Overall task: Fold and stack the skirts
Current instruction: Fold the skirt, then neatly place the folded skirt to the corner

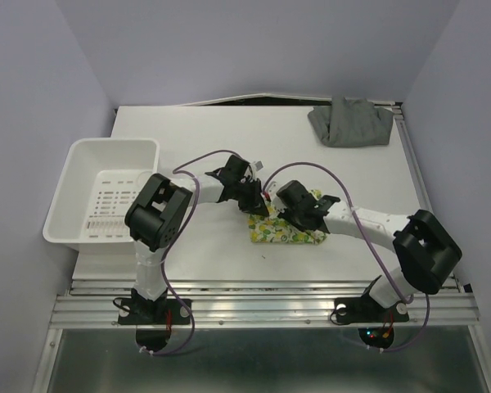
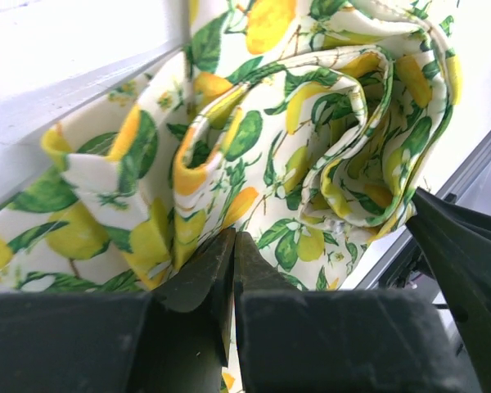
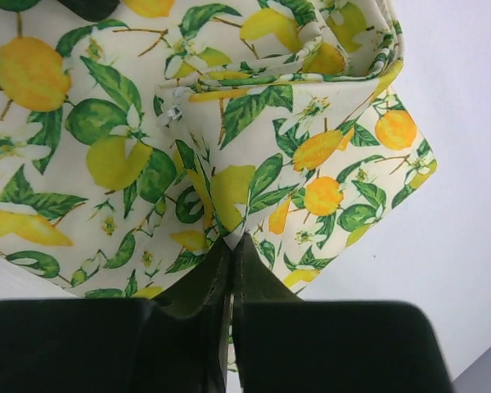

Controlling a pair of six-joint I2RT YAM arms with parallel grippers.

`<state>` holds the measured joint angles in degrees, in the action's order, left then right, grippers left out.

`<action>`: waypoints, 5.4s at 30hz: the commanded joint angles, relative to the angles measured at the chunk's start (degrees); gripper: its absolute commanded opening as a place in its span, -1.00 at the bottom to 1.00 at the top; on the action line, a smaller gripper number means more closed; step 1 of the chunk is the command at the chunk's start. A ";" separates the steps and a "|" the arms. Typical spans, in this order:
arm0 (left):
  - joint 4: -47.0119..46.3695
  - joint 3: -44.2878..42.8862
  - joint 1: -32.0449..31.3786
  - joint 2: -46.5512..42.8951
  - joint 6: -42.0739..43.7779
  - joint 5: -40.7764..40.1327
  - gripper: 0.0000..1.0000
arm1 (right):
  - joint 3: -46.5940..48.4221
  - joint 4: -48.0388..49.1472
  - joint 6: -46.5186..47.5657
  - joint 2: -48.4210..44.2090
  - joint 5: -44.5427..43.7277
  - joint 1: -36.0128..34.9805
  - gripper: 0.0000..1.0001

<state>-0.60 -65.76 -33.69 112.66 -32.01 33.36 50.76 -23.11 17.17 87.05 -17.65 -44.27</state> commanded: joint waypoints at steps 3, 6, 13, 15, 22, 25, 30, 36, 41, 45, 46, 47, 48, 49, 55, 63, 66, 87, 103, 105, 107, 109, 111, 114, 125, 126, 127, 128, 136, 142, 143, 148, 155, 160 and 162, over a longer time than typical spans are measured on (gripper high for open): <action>0.42 -1.22 0.38 0.28 1.25 -2.51 -0.70 | 1.35 2.81 -0.64 -3.72 -3.10 2.34 -0.99; 0.51 -0.87 0.64 0.80 1.07 -3.83 -0.76 | 3.20 2.46 -0.56 -3.73 0.14 8.13 -0.99; 1.92 -1.04 0.82 1.51 1.34 -5.06 -1.00 | 5.22 2.19 -0.12 1.45 5.08 18.16 -0.75; 1.92 -0.87 0.91 1.33 1.51 -5.41 -1.00 | 6.27 2.20 -0.56 2.95 4.73 19.57 -0.55; 1.48 -0.51 1.17 0.28 1.86 -5.50 -1.00 | 12.60 -1.31 -3.36 2.61 7.79 24.85 0.26; 1.30 -0.77 1.17 0.10 2.04 -5.33 -1.00 | 16.38 -4.74 -5.04 0.85 12.37 24.85 0.40; 0.95 -1.65 1.79 -3.68 4.06 -3.48 -0.97 | 20.86 -7.47 -4.95 -1.61 22.11 24.85 -0.01; -2.91 -0.86 2.58 -15.09 7.75 -3.22 -0.46 | 19.82 -12.47 -5.21 0.84 41.70 24.85 -0.19; -2.47 -2.01 2.49 -14.84 8.89 -0.59 -0.37 | 17.09 -10.39 -6.71 6.64 46.99 27.12 -0.17; -3.18 -1.92 2.49 -12.03 8.63 0.65 -0.36 | 16.39 -7.83 -7.32 12.52 50.60 30.73 -0.17; -3.27 -1.92 2.49 -10.63 8.28 1.17 -0.36 | 16.56 -7.04 -7.67 14.62 51.39 31.26 -0.17; -3.35 -1.92 2.49 -9.84 8.19 1.44 -0.35 | 16.82 -6.77 -7.85 15.69 51.83 31.26 -0.17; -3.53 -2.01 2.49 -9.22 8.10 1.61 -0.36 | 17.09 -6.68 -8.20 16.48 52.19 32.05 -0.17; -3.53 -2.09 2.49 -8.26 8.28 1.44 -0.35 | 17.78 -6.51 -8.64 17.36 52.36 32.05 -0.17; -0.81 -5.26 2.58 -9.82 14.77 -4.44 -0.15 | 19.55 -6.24 -16.63 11.76 54.39 32.05 0.11; 2.71 -6.05 -1.17 -16.06 21.35 -11.20 0.02 | 13.94 -9.23 -25.86 -1.78 46.75 36.35 0.67; 1.14 -5.01 -7.85 -19.04 28.20 -19.99 0.03 | 11.04 -9.58 -27.62 -2.58 44.11 39.78 0.69; 6.81 -22.98 -3.84 -8.44 57.06 -1.03 0.76 | 7.51 -1.15 -26.84 18.25 59.40 45.68 0.01; -7.57 0.89 -22.55 -18.80 60.40 -24.03 0.79 | 9.09 1.32 -37.38 15.87 65.55 45.68 -0.99; -7.40 0.89 -24.58 -17.83 60.57 -27.38 0.77 | 9.18 1.23 -37.91 16.22 65.55 45.68 -0.99; -7.40 0.63 -27.21 -16.16 60.57 -30.54 0.72 | 9.09 1.23 -38.17 16.49 65.03 45.68 -0.99; -6.70 -0.25 -29.14 -13.89 60.84 -32.74 0.65 | 9.09 1.05 -38.26 16.84 64.76 45.68 -0.99; -6.78 -0.69 -29.59 -11.95 60.66 -35.64 0.59 | 9.35 0.70 -38.35 17.10 64.50 45.68 -0.97; -6.78 -1.48 -30.73 -9.32 61.54 -38.98 0.47 | 9.79 0.00 -38.18 17.63 63.79 45.68 -0.94; -6.26 -3.24 -33.10 -2.45 63.56 -44.61 0.07 | 11.64 -2.20 -39.23 20.09 63.61 45.68 -0.84; -6.17 -3.41 -33.10 -1.58 63.39 -45.05 0.00 | 11.64 -2.20 -39.40 20.35 63.88 45.68 -0.81; -5.99 -3.50 -33.10 -1.13 63.21 -45.49 -0.21 | 11.64 -2.29 -39.49 20.53 64.14 45.68 -0.78; -5.90 -3.68 -33.10 -0.87 62.95 -46.02 -0.34 | 11.64 -2.20 -39.67 20.53 64.49 45.68 -0.78; -6.51 -2.10 -28.81 -4.38 54.00 -38.57 -1.00 | 13.21 -5.96 -37.48 20.62 62.05 45.68 0.93; -7.75 -1.65 -22.04 -8.16 53.28 -37.23 -1.00 | 13.93 -9.93 -35.71 20.88 60.89 45.68 1.00; -7.66 -2.00 -21.07 -8.33 53.28 -37.23 -1.00 | 13.92 -10.11 -35.80 20.88 61.24 45.68 1.00; -7.31 -3.33 -19.13 -8.51 53.28 -37.23 -1.00 | 14.45 -10.81 -37.38 22.20 64.75 45.68 1.00; -7.84 -3.41 -19.04 -8.25 53.28 -37.23 -1.00 | 10.24 0.50 -51.86 25.98 75.82 45.68 1.00; -7.92 -3.76 -19.04 -8.16 53.28 -37.23 -1.00 | 4.44 14.75 -62.15 25.63 74.96 43.48 1.00; -8.01 -3.76 -18.78 -8.25 53.28 -37.23 -1.00 | 4.43 16.77 -64.01 26.33 73.29 42.26 1.00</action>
<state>-6.63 -67.44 -52.66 107.09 21.93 -4.23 58.06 -13.91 -38.37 110.56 58.74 0.19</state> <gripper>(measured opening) 0.055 0.995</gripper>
